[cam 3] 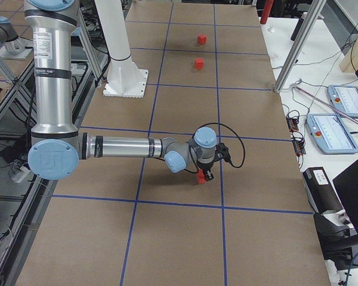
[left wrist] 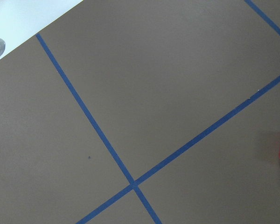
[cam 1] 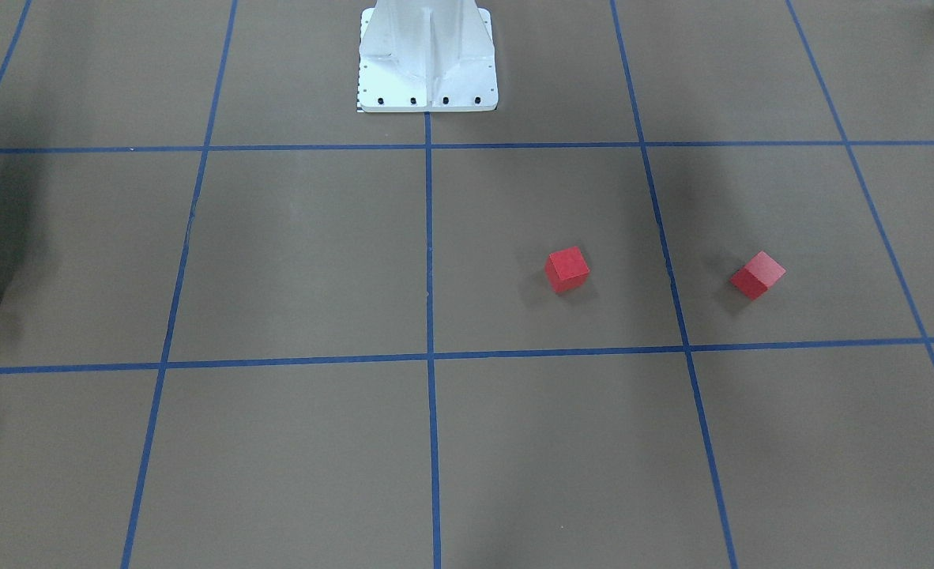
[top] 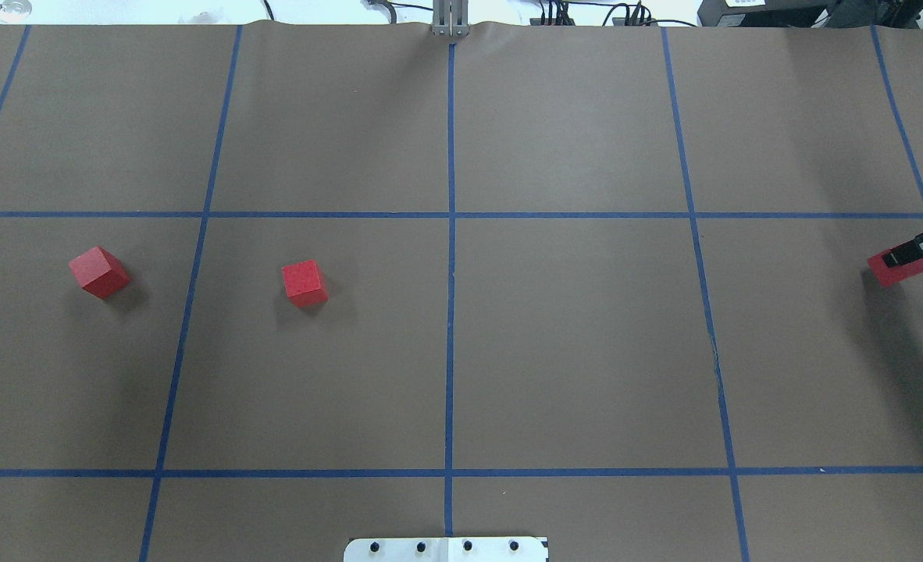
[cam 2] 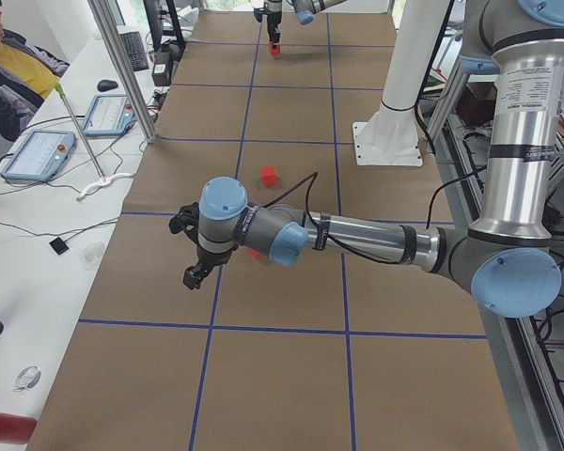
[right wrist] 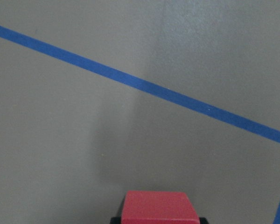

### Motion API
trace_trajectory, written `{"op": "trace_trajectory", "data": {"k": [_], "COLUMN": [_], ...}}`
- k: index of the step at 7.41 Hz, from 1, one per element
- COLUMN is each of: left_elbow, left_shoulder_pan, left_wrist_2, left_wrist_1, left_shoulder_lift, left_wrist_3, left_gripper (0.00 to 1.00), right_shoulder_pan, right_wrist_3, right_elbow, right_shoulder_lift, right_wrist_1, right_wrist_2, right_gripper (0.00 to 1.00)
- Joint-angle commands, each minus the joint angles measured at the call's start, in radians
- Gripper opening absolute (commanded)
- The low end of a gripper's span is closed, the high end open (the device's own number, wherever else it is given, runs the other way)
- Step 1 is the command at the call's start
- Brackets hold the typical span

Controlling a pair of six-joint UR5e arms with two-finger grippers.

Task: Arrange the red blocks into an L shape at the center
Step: 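Carry the red cube with the right gripper to the grid center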

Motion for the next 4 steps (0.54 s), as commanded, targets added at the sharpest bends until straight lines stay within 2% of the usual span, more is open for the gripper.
{"op": "trace_trajectory", "data": {"k": [1,3,4], "left_elbow": [0.000,0.000,0.000], "left_shoulder_pan": [0.000,0.000,0.000], "left_wrist_2": [0.000,-0.002,0.000], "left_wrist_1": [0.000,0.000,0.000], "left_shoulder_lift": [0.001,0.001,0.001], "left_wrist_3": [0.000,-0.002,-0.002], "left_gripper": [1.00,1.00,1.00], "right_shoulder_pan": [-0.046,-0.151,-0.240], "right_wrist_3": [0.207,0.472,0.609], "right_elbow": [0.149,0.174,0.174], "right_shoulder_lift": [0.107,0.237,0.314], "right_wrist_1": [-0.164,-0.173,-0.190], "right_wrist_2": [-0.003,-0.021,-0.077], "right_gripper": [0.00,0.00,0.00]}}
